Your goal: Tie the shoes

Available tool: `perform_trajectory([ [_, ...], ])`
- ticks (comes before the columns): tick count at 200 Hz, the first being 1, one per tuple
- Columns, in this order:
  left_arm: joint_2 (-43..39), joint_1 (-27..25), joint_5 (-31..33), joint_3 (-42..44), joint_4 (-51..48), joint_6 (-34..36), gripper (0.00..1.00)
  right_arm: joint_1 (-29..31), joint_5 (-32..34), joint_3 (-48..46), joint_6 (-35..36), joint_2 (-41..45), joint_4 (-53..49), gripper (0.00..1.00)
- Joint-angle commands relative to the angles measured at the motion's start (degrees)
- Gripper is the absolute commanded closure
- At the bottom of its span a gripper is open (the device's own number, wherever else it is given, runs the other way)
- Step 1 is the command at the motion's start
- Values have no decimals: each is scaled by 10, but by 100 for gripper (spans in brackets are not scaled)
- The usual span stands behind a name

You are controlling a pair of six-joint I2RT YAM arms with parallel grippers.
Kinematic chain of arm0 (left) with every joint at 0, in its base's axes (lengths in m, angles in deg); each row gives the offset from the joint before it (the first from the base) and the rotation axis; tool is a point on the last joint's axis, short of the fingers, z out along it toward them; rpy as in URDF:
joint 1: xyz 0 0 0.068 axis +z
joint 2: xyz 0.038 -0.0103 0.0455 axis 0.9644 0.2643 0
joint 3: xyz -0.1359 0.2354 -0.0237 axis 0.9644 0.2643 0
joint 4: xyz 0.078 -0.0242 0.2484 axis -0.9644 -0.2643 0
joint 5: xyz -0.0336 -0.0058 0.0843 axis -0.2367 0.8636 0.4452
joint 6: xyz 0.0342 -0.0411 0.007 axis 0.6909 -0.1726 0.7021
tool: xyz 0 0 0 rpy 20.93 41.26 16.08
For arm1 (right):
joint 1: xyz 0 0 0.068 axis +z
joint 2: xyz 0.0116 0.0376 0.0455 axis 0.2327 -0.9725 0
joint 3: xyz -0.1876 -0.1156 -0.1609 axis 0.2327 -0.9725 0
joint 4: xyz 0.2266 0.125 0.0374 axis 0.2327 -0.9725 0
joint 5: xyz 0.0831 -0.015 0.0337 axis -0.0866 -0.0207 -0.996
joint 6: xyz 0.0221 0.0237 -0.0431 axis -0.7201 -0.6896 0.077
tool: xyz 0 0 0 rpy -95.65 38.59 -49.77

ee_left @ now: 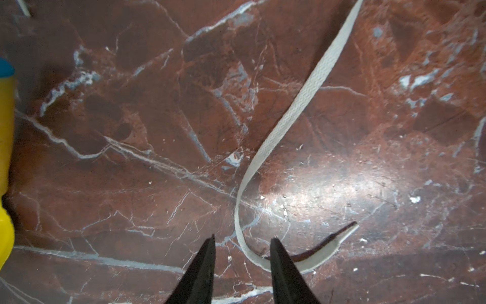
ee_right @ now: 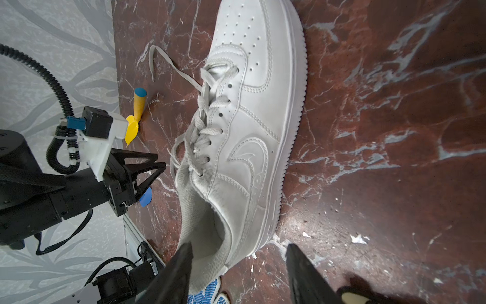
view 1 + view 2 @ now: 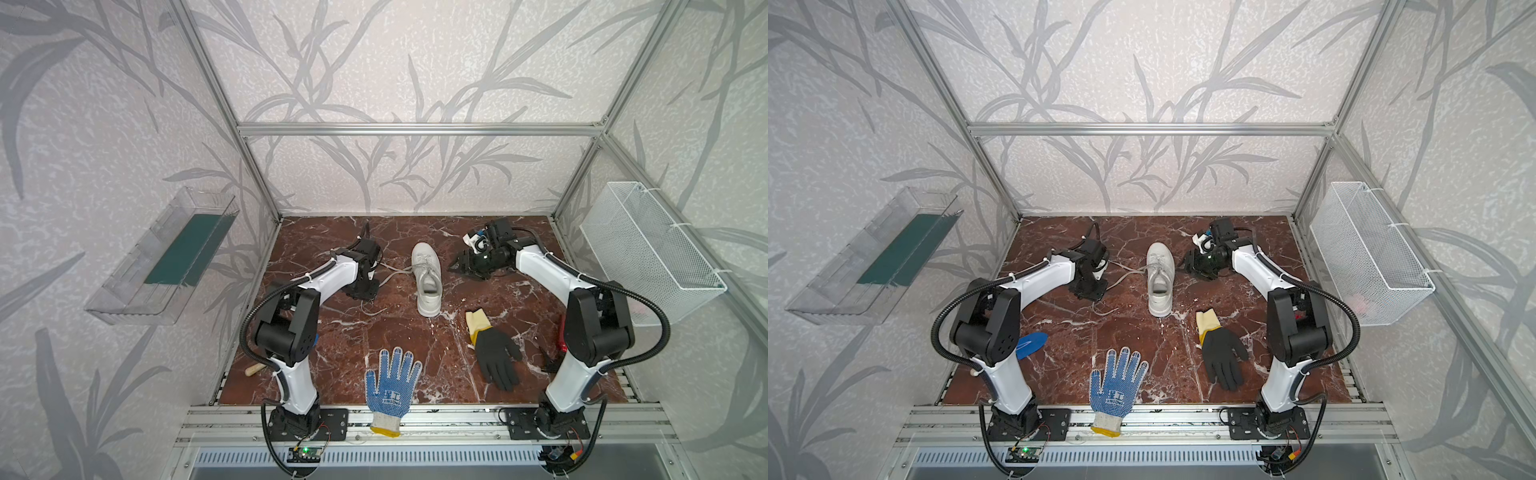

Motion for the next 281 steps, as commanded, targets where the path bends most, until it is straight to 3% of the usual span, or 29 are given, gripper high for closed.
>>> perform_trajectory([
  [1,3,-3,10,10,-1,-21,64,-6,-14,13,14,6,-11,42],
  [92,28,-3,3,32,19,-35,72,-7,-17,27,17,1,-19,42],
  [127,35,-4,-3,36,28,-40,84,-10,-15,27,19,7,-25,42],
  [152,36,-5,0,35,29,-40,100,-12,-15,28,19,7,-26,42],
  [184,17,-6,-1,14,14,-39,100,-14,-15,28,19,10,-27,42],
  [210,-8,-6,-3,-58,-21,-31,100,-18,-18,26,18,14,-26,42],
  [232,-9,-6,-15,-167,-53,-33,100,-24,-21,18,16,20,-23,42],
  [281,68,-39,-121,-414,-62,-66,100,-50,-32,-41,13,48,-11,42],
])
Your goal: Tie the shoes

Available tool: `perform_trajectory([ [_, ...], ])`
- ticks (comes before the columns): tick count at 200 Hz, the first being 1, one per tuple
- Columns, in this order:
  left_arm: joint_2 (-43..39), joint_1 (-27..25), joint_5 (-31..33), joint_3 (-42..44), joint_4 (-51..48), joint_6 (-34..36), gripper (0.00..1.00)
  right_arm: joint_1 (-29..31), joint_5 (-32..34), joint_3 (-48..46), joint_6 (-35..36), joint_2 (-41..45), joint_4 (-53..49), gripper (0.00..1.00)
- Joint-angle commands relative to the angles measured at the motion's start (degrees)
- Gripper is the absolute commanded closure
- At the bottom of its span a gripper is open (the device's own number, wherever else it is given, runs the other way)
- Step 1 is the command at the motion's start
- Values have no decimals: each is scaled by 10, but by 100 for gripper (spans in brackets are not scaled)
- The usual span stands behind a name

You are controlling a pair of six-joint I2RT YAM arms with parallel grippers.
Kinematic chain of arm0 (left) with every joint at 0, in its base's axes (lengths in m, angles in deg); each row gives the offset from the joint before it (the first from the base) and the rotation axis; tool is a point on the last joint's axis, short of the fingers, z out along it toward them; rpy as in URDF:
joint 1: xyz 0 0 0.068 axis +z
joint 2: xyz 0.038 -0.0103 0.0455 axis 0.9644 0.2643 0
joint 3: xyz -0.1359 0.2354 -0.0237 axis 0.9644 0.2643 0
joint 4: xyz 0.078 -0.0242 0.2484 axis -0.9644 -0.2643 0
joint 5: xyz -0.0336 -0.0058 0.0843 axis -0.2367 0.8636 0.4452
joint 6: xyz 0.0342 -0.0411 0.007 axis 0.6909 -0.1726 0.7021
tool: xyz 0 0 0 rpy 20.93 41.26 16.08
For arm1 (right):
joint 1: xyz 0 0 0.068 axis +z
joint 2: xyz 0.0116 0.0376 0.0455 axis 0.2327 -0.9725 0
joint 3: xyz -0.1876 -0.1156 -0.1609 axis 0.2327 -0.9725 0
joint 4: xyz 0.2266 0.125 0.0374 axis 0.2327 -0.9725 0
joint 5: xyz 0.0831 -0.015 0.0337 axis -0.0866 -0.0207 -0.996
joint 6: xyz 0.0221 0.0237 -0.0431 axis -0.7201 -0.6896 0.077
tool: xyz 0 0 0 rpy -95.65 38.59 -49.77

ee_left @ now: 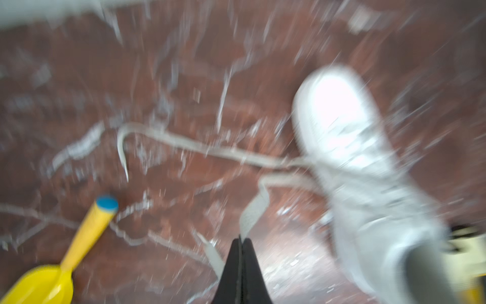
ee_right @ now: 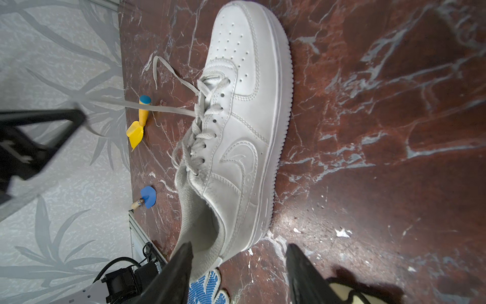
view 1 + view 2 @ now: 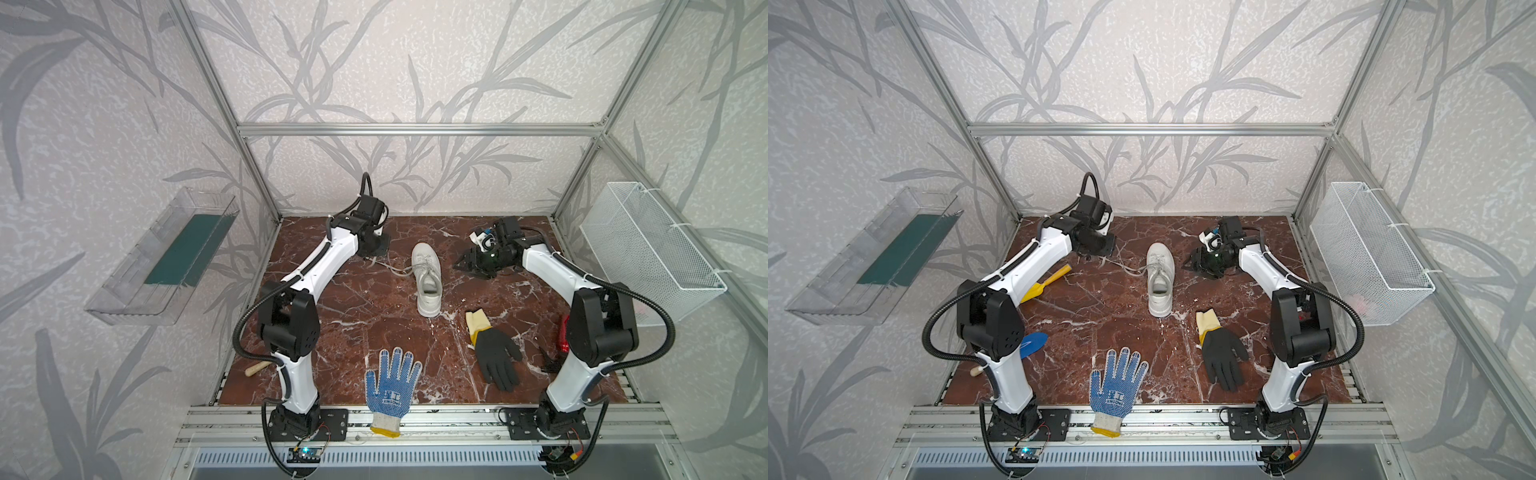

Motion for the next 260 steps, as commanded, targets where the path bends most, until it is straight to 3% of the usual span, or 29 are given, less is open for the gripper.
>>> perform_trajectory([
  [1,39,-30,-59,-95,-20,-20,100,-15,-13,-27,3,40,-3,42],
  [53,226,-113,-138,-416,-58,-42,100,-78,-9,-68,-9,109,8,42],
  [73,281,-138,-156,-487,-38,-51,100,-101,-10,-74,-6,130,2,42],
  [114,308,-170,-209,-448,71,-114,100,-142,-1,-98,4,169,-9,42],
  [158,342,-214,-233,-401,102,-148,100,-185,-3,-121,0,184,5,42],
  [176,363,-225,-235,-396,110,-158,74,-188,-3,-115,5,179,-2,42],
  [193,377,-230,-235,-397,116,-161,59,-188,2,-111,7,178,-4,42],
  [219,388,-232,-225,-396,119,-155,47,-188,13,-114,12,176,-7,42],
  [260,374,-220,-208,-396,116,-136,46,-188,32,-120,4,163,-13,42],
])
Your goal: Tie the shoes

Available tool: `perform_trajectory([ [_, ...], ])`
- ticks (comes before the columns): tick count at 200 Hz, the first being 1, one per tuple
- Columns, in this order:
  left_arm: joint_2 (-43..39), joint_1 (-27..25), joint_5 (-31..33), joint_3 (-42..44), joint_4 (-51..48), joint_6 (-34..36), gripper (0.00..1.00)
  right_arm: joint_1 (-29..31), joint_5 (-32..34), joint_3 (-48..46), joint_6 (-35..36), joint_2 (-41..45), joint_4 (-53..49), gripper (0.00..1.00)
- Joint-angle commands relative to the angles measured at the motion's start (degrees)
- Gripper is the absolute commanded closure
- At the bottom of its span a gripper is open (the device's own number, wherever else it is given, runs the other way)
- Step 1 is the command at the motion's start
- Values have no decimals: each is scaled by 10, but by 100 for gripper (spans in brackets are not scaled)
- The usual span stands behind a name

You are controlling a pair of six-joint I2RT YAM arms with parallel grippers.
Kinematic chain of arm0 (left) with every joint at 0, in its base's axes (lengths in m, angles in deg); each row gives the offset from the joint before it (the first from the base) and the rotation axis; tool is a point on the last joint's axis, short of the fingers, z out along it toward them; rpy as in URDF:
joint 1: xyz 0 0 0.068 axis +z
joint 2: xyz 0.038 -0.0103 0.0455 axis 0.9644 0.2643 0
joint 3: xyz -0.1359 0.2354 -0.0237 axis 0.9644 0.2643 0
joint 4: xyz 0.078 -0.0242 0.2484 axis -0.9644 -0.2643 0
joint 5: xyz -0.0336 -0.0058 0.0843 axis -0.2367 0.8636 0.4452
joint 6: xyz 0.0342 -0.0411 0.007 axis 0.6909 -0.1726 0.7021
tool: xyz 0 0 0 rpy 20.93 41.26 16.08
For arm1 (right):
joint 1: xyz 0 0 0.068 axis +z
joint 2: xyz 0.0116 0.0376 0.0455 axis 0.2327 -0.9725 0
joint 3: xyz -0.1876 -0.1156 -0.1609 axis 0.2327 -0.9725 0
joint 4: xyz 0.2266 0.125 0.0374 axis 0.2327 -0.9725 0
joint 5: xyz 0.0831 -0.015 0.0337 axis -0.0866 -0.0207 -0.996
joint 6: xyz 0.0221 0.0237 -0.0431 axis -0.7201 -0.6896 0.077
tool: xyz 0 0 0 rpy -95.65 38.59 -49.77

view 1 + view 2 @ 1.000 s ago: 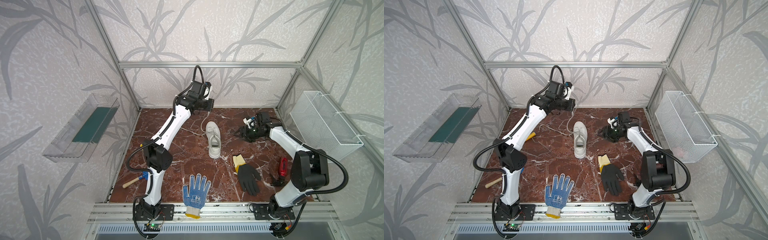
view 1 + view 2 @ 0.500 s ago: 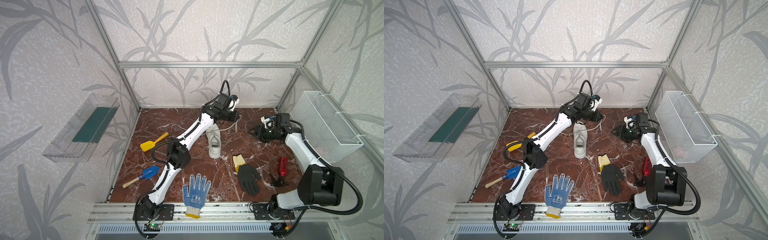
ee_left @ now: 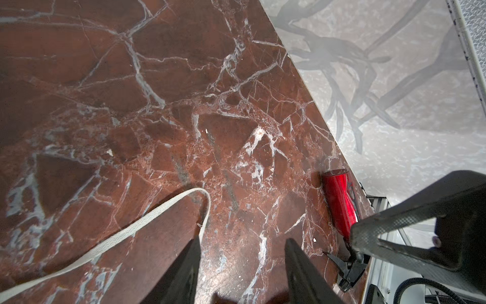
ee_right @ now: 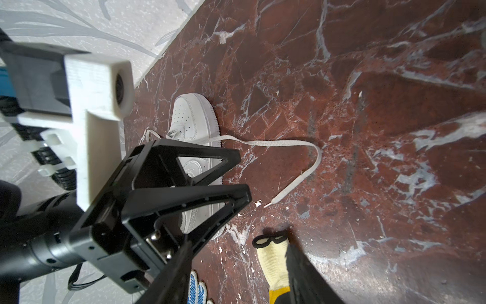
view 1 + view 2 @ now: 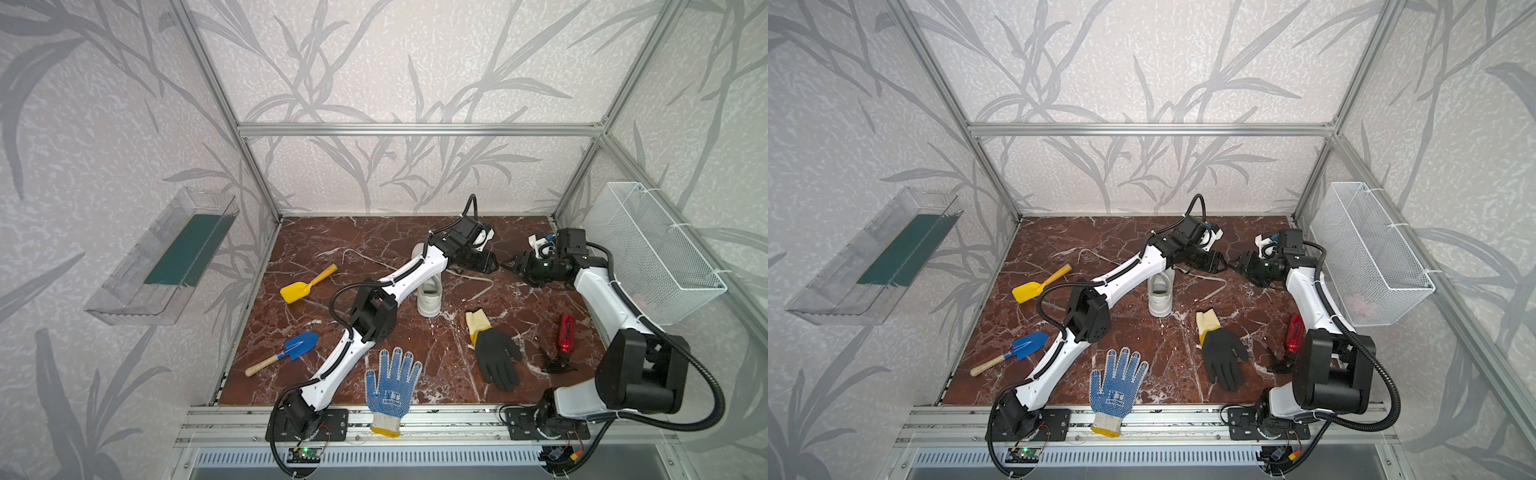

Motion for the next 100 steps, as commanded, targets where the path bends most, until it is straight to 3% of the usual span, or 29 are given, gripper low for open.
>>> perform_trajectory([
  [1,-22,14,15,-4,11,10,46,0,19,-2,-2,-7,-14,42],
  [51,-83,60,42,11,-13,42,47,23,102,0,-87,-40,-33,45],
  [100,-153,100,78,81,-22,81,48,100,201,41,-253,-90,-86,51],
])
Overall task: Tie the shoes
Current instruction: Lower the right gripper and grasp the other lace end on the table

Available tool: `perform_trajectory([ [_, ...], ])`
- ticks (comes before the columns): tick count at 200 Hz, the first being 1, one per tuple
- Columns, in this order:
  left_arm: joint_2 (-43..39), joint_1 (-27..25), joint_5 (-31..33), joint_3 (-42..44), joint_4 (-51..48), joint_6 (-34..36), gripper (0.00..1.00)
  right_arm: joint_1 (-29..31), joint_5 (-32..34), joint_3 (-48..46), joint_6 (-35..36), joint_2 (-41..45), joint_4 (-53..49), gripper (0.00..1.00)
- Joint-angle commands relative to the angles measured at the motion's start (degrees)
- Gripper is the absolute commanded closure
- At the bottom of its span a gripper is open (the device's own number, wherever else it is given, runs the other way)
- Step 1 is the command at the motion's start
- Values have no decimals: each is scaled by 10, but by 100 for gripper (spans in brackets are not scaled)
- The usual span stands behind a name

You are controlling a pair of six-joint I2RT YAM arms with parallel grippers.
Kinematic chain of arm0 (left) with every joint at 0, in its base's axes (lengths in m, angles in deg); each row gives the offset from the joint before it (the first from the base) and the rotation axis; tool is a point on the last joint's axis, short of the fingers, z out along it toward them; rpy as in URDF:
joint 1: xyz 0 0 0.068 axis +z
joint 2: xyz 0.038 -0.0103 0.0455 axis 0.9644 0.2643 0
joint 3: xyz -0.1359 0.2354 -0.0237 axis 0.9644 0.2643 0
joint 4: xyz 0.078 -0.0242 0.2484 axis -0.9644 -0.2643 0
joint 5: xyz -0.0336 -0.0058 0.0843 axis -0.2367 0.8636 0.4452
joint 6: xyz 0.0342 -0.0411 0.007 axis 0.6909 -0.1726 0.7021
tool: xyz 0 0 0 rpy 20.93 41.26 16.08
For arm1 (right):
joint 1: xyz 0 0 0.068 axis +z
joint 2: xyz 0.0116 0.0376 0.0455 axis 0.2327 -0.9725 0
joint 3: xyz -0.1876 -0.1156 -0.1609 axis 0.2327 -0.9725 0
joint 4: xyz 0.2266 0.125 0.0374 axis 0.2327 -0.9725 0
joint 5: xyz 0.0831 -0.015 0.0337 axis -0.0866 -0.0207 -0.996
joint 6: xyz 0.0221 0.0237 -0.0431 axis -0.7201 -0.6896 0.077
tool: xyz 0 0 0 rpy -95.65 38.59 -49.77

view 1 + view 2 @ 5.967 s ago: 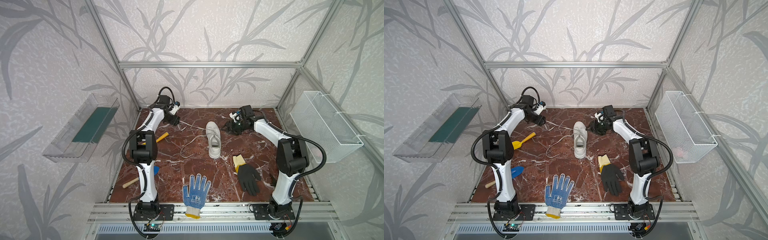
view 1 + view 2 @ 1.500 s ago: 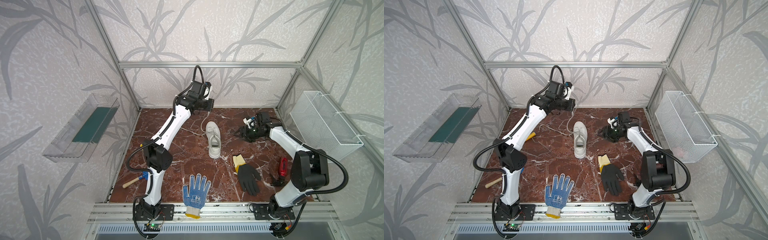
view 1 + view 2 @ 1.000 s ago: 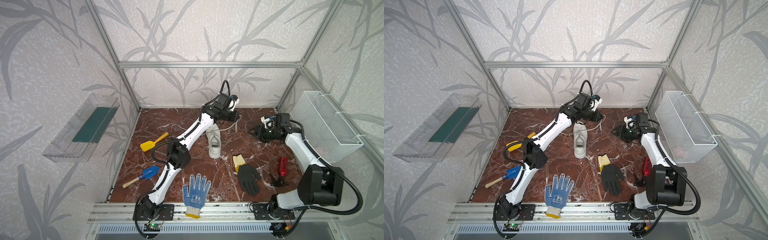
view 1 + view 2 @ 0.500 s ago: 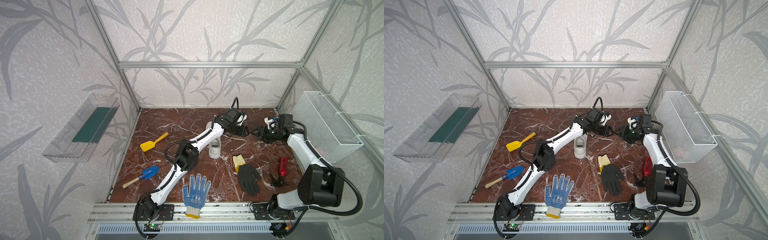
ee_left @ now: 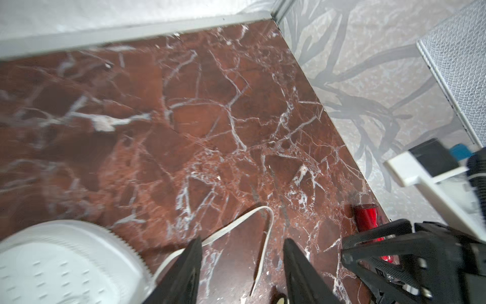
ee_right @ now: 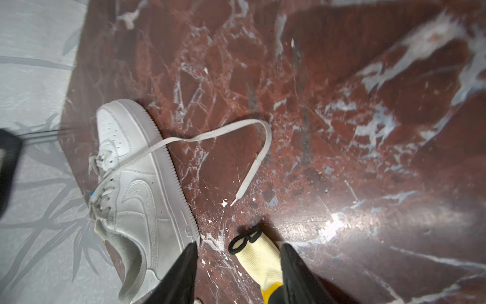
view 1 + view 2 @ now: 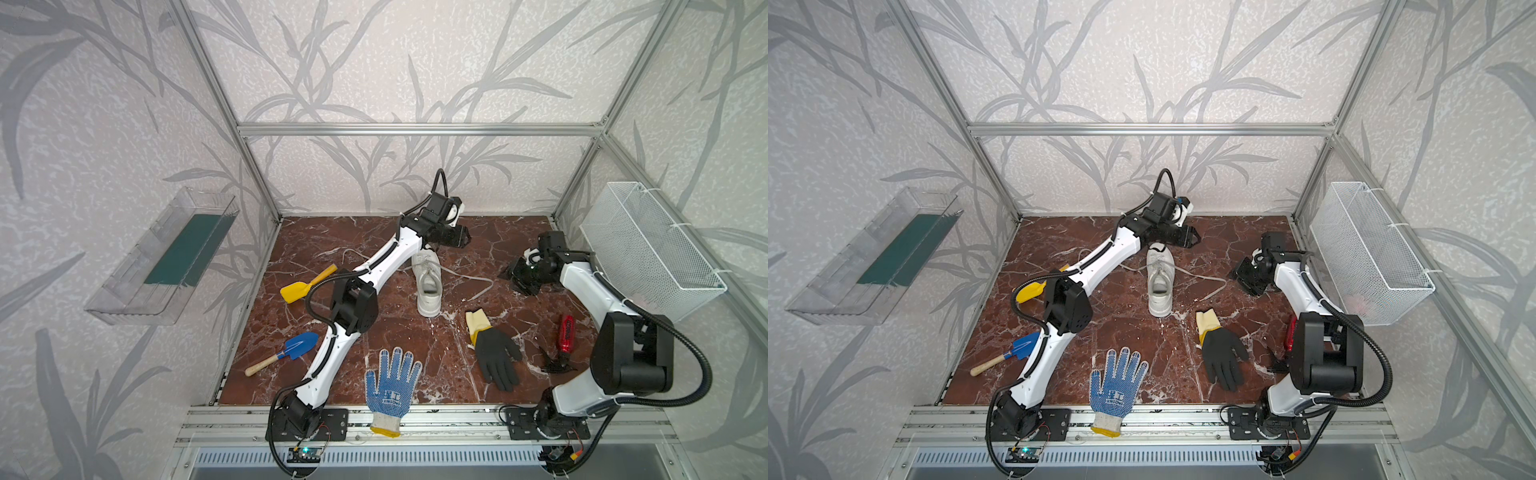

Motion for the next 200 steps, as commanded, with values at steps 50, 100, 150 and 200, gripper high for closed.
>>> perform_trajectory([
  [50,-139,40,81,153,-5,71,48,92,103,78,-224,-103,-81,57],
  [100,-212,61,114,310,55,81,49,111,129,101,-288,-152,-89,61],
  [150,-248,74,129,390,90,86,50,124,148,137,-300,-191,-111,63],
  [200,-266,81,135,425,95,98,50,141,163,176,-328,-230,-128,65],
])
